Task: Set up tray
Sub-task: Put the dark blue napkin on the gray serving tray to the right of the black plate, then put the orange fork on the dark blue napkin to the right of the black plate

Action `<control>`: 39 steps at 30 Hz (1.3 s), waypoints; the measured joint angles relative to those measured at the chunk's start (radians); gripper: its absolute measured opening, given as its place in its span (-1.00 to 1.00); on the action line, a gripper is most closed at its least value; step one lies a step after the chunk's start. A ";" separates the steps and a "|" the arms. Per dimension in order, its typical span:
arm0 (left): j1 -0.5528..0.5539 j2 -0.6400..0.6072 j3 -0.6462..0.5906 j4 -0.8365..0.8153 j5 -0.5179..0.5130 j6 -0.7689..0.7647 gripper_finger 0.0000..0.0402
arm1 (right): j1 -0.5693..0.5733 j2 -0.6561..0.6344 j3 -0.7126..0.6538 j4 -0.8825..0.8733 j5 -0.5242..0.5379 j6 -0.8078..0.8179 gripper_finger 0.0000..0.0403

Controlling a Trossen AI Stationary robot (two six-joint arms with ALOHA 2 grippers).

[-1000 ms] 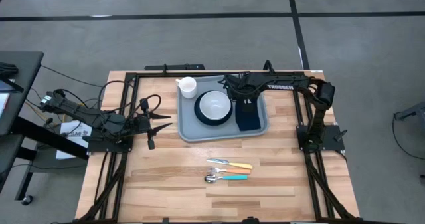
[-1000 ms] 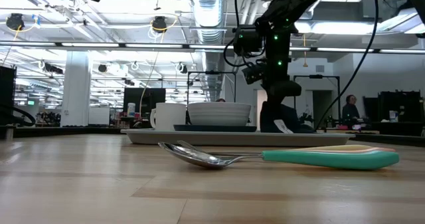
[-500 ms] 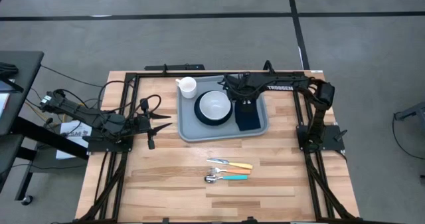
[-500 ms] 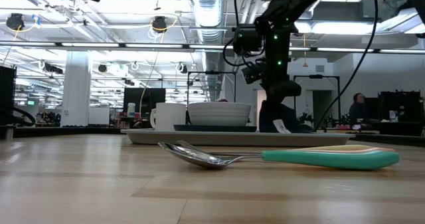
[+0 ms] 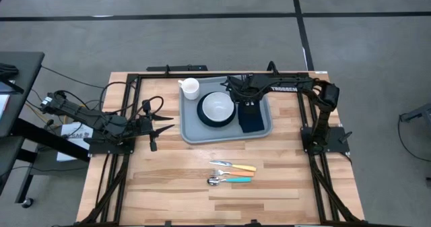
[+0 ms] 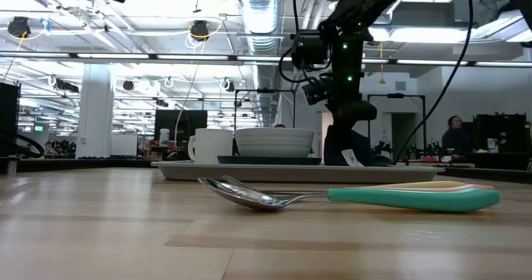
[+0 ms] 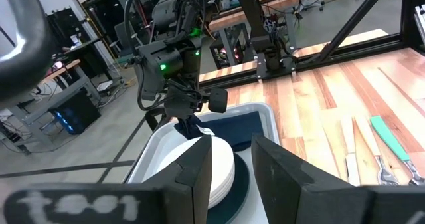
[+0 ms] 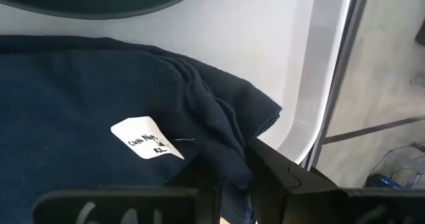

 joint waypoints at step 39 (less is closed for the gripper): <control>0.000 0.000 0.000 -0.012 0.001 0.002 -0.52 | -0.026 -0.164 -0.004 -0.168 -0.304 0.396 -0.14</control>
